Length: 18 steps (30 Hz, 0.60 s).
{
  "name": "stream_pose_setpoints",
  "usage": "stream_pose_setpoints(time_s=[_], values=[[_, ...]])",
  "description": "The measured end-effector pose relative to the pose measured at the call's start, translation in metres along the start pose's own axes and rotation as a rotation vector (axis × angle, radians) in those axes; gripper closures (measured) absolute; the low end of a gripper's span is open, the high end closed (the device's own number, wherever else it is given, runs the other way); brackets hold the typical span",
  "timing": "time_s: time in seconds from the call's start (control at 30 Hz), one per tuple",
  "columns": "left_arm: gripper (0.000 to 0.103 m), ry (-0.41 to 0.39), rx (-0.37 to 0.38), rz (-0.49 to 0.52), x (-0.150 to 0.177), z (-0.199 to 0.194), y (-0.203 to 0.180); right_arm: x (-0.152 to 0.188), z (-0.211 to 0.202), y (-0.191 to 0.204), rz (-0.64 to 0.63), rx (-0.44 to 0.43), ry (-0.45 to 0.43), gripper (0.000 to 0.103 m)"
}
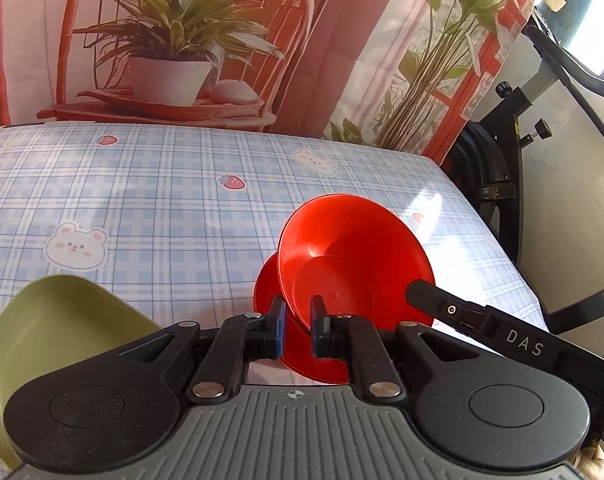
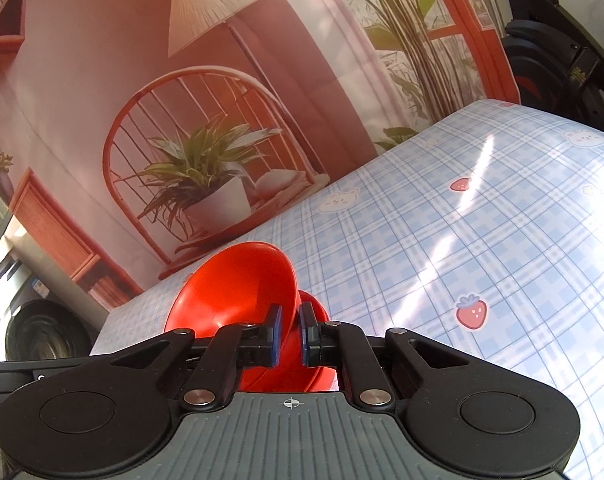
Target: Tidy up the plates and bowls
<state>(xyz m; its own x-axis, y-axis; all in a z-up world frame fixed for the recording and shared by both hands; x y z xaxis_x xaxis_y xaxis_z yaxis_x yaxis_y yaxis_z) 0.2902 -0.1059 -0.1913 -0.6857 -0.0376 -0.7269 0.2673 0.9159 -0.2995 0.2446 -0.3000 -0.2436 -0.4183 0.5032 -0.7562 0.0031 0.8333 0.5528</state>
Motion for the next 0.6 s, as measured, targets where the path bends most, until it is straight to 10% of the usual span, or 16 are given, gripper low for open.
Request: stream_pose_setpoints(time_s=[0.6], values=[[0.089, 0.034, -0.024, -0.045, 0.0023, 0.0088, 0.009, 0.0053, 0.0039, -0.0066, 0.004, 0.024, -0.007, 0.092]])
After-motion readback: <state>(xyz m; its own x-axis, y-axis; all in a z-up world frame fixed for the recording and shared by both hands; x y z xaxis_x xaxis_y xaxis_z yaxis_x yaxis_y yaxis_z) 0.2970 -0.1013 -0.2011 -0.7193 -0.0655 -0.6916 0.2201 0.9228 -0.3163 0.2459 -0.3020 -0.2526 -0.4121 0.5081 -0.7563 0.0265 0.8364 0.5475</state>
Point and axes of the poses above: each gripper's, at about its wrist camera, not at the fingertips, and z roughly the way its jaws point, y to its left, x to its underside, the point moved 5 cm from there along z, roughly the way its jaws point, and after that the axes turned 7 degrees about -y, right-handed, at the moved point
